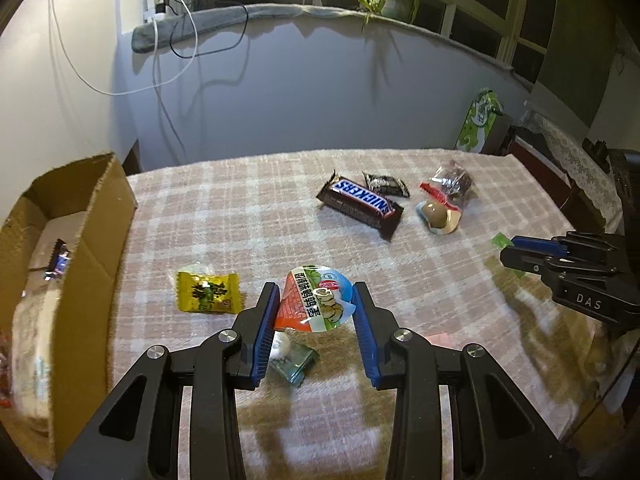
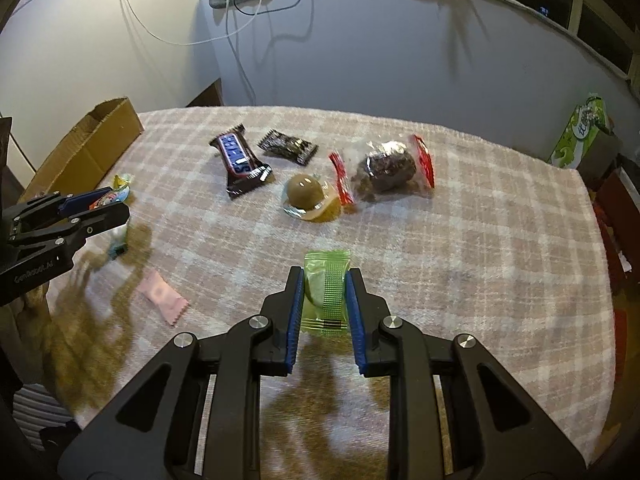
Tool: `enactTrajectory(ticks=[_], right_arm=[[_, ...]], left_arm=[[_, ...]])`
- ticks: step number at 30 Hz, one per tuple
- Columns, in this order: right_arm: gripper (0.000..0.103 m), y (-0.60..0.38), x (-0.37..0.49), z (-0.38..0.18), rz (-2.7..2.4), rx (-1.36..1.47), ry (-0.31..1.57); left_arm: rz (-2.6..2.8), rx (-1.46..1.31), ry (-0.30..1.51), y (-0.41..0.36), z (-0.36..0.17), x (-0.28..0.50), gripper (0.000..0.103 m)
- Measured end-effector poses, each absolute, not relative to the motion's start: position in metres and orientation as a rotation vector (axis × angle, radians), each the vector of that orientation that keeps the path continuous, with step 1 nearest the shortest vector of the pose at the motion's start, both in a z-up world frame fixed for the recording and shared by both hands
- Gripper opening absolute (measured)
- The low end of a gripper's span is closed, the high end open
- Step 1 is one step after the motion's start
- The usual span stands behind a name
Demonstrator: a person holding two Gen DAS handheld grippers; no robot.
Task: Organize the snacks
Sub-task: 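Grasp the candy packet with the left tool while the right tool grasps the green packet, then carry the round candy packet and green packet into the box and open both tools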
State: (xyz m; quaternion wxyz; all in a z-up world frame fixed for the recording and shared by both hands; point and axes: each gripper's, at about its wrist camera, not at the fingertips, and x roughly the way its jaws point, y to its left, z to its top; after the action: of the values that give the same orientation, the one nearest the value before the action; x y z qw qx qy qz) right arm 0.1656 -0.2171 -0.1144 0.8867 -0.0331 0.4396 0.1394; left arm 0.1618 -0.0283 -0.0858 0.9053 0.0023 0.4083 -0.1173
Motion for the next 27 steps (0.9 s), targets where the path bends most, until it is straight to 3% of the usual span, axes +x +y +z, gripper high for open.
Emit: enactTrajectory(ticks=[27], right_arm=[[0.022, -0.084, 0.154, -0.056, 0.541, -0.147, 0.783]], left_arm=[[-0.038, -0.109, 0.729, 0.078, -0.046, 0.111, 0.035]])
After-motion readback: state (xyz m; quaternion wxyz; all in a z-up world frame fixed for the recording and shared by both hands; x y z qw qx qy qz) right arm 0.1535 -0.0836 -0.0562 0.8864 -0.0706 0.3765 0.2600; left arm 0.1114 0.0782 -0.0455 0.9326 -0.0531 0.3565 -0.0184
